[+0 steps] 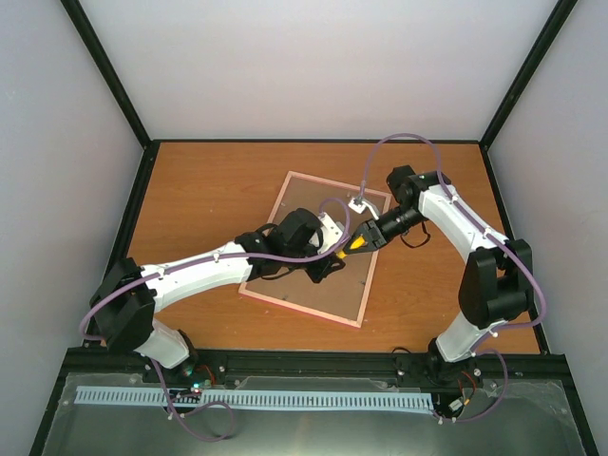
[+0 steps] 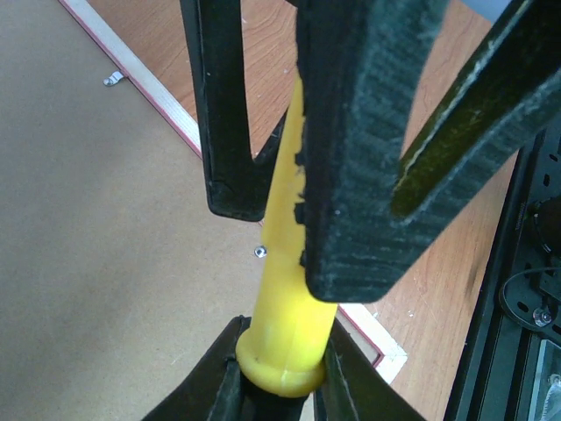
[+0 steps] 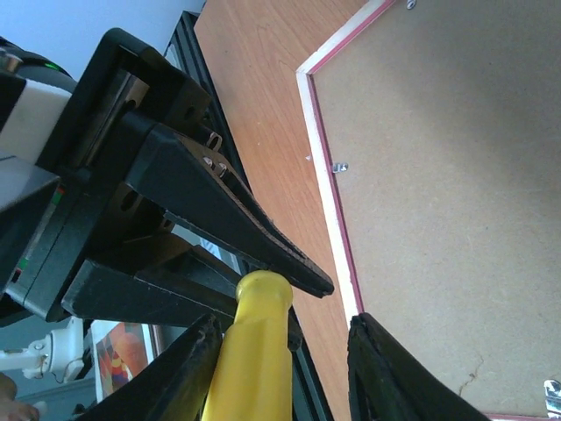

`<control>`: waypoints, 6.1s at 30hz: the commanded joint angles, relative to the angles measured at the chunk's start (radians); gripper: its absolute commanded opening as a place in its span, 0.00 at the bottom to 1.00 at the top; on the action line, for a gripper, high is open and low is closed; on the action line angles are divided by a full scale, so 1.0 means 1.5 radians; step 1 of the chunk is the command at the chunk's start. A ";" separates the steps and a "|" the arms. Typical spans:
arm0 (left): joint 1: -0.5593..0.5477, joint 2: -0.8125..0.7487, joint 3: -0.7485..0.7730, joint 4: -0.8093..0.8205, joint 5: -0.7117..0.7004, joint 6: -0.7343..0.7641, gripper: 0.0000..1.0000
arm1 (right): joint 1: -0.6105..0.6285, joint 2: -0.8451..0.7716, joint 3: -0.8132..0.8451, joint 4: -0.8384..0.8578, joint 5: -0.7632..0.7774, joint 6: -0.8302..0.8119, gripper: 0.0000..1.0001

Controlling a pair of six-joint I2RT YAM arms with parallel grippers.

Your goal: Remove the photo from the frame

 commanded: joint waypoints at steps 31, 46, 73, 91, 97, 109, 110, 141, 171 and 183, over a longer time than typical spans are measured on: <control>0.330 -0.053 -0.170 -0.075 -0.170 -0.323 0.92 | -0.133 -0.180 -0.196 0.242 0.129 0.042 0.03; 0.332 -0.100 -0.299 0.005 -0.051 -0.328 0.75 | -0.133 -0.161 -0.181 0.229 0.073 0.041 0.03; 0.017 -0.016 -0.307 0.083 -0.200 -0.423 0.15 | 0.048 -0.149 -0.117 0.282 0.238 0.052 0.03; -0.029 -0.054 -0.356 0.159 -0.213 -0.507 0.02 | 0.148 -0.012 -0.068 0.313 0.229 0.064 0.03; -0.029 -0.051 -0.359 0.160 -0.214 -0.519 0.01 | 0.179 0.026 -0.047 0.323 0.243 0.081 0.03; -0.028 -0.052 -0.360 0.154 -0.229 -0.519 0.01 | 0.207 0.074 -0.021 0.333 0.275 0.115 0.03; -0.028 -0.052 -0.361 0.155 -0.229 -0.519 0.01 | 0.208 0.078 -0.020 0.333 0.281 0.118 0.03; -0.029 -0.052 -0.359 0.150 -0.247 -0.525 0.01 | 0.226 0.041 -0.003 0.247 0.430 0.145 0.03; 0.163 0.095 -0.027 0.020 -0.248 -0.337 0.54 | -0.024 -0.242 -0.192 0.275 0.292 0.088 0.03; 0.188 0.260 0.117 -0.066 -0.212 -0.289 0.42 | -0.024 -0.283 -0.202 0.284 0.282 0.085 0.03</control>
